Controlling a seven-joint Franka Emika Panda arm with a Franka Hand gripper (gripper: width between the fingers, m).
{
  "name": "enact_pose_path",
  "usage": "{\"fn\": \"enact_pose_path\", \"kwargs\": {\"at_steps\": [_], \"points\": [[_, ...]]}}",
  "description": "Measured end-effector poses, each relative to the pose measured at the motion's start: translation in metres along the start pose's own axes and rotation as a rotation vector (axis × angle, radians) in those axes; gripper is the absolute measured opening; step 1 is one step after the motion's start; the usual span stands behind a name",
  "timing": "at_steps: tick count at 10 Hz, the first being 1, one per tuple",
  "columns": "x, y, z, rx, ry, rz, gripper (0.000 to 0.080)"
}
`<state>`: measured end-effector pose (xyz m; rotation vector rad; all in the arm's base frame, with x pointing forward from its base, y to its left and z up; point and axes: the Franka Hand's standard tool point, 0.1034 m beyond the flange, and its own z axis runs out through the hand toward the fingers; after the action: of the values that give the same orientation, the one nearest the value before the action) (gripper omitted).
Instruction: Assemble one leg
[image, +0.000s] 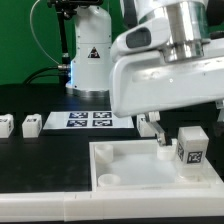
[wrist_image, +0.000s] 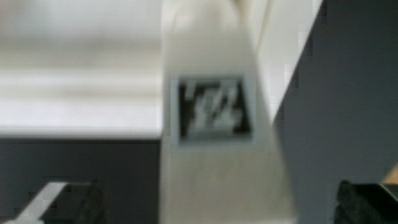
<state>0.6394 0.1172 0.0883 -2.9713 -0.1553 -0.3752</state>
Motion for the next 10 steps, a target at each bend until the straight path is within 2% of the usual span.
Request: {"fn": "enact_pose_path", "kwargs": {"at_steps": [1,2,3,5,7,8,9,10], "points": [[-0.0004,-0.0016,-0.0002,0.017,-0.124,0.015,0.0649],[0.0019,0.0015,0.0025,0.024,-0.171,0.020,0.0649],[-0.0072,0.0021,0.0039,0.038,-0.281,0.029,0.0649],[-0.0016,0.0024,0.0057,0.040,-0.276,0.034,0.0649],[-0.0018,0.0021,0.0059,0.033,-0.278,0.086,0.0389],[-0.0018,0.0018,0.0060,0.026,-0.279,0.143,0.0389],[-0.0019,0.0038,0.0060,0.005,-0.280,0.276,0.0299],[-0.0019,0.0047,0.0060,-0.013,-0.281,0.394,0.0299]]}}
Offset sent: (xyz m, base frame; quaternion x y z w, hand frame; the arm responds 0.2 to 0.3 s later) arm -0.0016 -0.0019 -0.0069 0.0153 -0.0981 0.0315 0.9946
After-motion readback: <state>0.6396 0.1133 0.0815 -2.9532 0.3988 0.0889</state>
